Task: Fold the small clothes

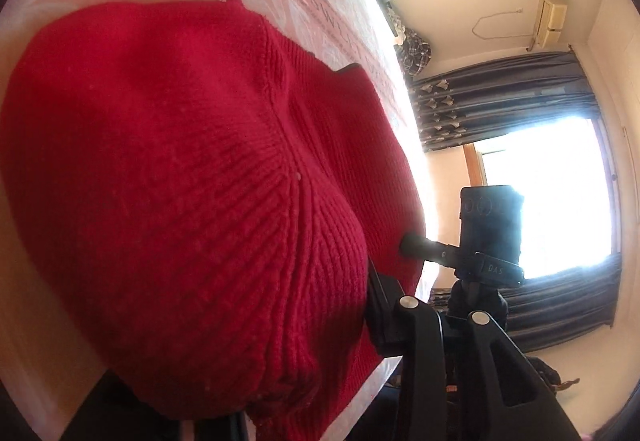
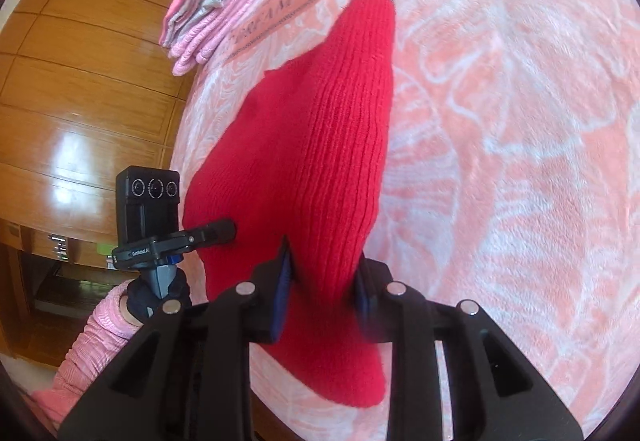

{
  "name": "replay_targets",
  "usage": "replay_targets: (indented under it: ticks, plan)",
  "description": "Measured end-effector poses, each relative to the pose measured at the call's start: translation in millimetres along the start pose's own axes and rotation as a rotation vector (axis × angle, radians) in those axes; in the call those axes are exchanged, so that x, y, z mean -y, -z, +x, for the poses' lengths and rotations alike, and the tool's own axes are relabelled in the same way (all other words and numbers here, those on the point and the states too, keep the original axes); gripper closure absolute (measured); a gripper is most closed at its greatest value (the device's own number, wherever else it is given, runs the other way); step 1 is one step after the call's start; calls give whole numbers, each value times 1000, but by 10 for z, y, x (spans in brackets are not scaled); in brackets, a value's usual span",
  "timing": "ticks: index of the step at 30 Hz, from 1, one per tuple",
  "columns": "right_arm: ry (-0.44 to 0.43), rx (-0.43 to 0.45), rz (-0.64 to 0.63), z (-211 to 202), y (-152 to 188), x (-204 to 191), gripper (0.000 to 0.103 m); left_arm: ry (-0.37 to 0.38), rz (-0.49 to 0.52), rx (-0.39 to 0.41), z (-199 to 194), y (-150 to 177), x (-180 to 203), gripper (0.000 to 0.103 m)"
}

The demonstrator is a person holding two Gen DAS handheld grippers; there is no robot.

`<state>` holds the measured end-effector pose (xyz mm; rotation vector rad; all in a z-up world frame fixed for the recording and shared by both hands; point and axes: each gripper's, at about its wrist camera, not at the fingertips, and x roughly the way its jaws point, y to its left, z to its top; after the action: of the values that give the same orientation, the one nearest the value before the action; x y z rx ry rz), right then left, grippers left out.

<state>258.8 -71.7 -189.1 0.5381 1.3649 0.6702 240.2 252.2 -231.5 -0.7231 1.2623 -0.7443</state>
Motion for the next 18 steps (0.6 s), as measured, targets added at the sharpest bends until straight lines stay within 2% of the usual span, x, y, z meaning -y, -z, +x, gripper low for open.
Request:
replay_targets:
  ticks: [3,6,9,12,14,16,17,18]
  plan:
    - [-6,-43,47,184,50,206,70,16,24,20,37,5,-70,58]
    - [-6,-46,39,175,12,188,65,14,36,-1,15,-25,-22,57]
    - [86,24,-58,-12,-75,-20,63,-6,65,-13,31,-114,125,55]
    - [168,94,-150,-100,-107,-251,59,-33,66,6,-71,-27,130,54]
    - [253,143,-208,-108,-104,-379,59,-65,49,29,-158,78,118,54]
    - [441,197,-232,-135,-112,-490,58,-105,69,65,-244,201,200,54]
    - [472,228,-260,-163,-108,-554,56,-132,104,89,-302,269,262,54]
    - [446,240,-291,-195,-81,-575,53,-152,147,119,-387,349,303,54]
